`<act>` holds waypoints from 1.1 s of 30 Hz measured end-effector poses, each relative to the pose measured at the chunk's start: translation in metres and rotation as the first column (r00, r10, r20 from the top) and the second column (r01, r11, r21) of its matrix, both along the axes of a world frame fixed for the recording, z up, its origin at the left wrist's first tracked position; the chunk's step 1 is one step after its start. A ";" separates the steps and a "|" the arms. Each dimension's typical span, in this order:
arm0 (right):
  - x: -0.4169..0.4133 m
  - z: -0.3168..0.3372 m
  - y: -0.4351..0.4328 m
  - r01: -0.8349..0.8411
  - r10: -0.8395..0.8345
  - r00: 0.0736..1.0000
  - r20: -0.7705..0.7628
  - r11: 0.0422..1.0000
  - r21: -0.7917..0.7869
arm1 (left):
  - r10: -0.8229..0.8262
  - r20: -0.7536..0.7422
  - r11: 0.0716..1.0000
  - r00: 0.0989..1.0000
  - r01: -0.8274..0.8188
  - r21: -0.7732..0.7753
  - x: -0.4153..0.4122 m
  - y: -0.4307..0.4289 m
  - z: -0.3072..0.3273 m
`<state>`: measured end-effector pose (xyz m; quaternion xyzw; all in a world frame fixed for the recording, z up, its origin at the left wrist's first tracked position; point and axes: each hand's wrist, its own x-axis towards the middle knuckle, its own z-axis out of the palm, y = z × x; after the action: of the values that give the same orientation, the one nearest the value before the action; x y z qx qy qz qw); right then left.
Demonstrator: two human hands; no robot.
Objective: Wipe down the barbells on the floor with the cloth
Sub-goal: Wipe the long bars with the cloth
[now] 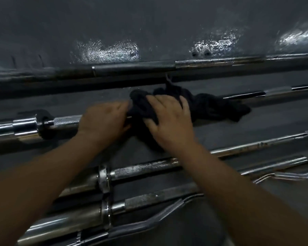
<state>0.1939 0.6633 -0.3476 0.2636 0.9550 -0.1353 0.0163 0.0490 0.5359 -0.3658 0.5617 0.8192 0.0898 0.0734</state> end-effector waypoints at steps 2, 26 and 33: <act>0.025 0.008 0.042 -0.139 0.138 0.987 0.087 0.990 0.001 | 0.008 -0.015 0.997 1.000 -0.009 -0.077 -0.002 0.002 0.002; -0.013 -0.006 -0.042 0.403 -0.403 0.911 -0.084 0.915 -0.014 | -0.042 0.151 0.998 0.988 0.049 -0.045 0.041 -0.038 0.006; 0.067 0.003 0.066 0.250 -0.254 0.966 0.052 0.965 0.075 | 0.000 0.152 1.000 0.988 0.004 -0.027 0.029 -0.041 0.002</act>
<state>0.2608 0.7292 -0.3442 0.3875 0.9167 -0.0958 0.0192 0.0782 0.4953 -0.3633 0.5531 0.8117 0.1210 0.1433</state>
